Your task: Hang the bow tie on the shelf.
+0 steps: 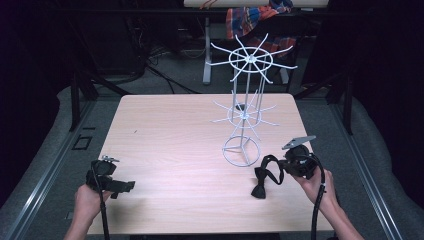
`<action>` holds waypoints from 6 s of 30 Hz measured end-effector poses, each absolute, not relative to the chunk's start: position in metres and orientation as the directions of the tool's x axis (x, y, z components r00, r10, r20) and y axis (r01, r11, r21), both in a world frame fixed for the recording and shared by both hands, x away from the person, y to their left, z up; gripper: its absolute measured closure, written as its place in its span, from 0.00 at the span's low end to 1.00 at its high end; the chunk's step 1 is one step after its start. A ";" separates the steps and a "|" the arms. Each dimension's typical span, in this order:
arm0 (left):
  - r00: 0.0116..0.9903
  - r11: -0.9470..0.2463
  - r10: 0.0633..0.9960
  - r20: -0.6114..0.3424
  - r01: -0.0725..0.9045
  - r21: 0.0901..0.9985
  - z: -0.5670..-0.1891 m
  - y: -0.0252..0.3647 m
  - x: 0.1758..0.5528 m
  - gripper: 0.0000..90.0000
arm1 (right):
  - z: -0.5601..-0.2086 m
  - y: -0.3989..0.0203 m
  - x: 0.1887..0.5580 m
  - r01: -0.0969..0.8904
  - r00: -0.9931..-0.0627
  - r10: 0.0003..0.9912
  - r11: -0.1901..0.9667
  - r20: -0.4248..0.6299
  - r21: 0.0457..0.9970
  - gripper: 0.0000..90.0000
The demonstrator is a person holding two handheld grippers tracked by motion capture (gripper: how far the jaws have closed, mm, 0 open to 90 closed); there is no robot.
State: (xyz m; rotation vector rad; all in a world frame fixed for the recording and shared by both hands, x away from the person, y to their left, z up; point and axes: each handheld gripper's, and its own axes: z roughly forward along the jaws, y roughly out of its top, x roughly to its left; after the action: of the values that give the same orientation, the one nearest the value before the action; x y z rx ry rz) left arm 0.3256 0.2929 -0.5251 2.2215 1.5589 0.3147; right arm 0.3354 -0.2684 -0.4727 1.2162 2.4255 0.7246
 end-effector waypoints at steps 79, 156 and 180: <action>0.377 -0.321 0.925 -0.040 0.836 0.445 -0.527 0.285 0.326 0.00 | -0.392 -0.281 0.338 0.487 -0.526 0.829 0.477 -0.190 0.732 0.99; 0.397 -0.341 0.917 -0.046 0.837 0.428 -0.530 0.285 0.327 0.00 | -0.389 -0.274 0.389 0.525 -0.529 0.848 0.367 -0.044 0.768 0.99; 0.369 -0.323 0.929 -0.034 0.850 0.417 -0.532 0.288 0.325 0.00 | -0.398 -0.275 0.398 0.533 -0.549 0.836 0.346 0.004 0.772 0.99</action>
State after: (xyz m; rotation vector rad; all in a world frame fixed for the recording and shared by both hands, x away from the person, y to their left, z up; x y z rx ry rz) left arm 0.3248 0.2884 -0.5317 2.2709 1.5532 0.2996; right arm 0.3980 -0.2753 -0.3983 1.2015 2.2225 1.0520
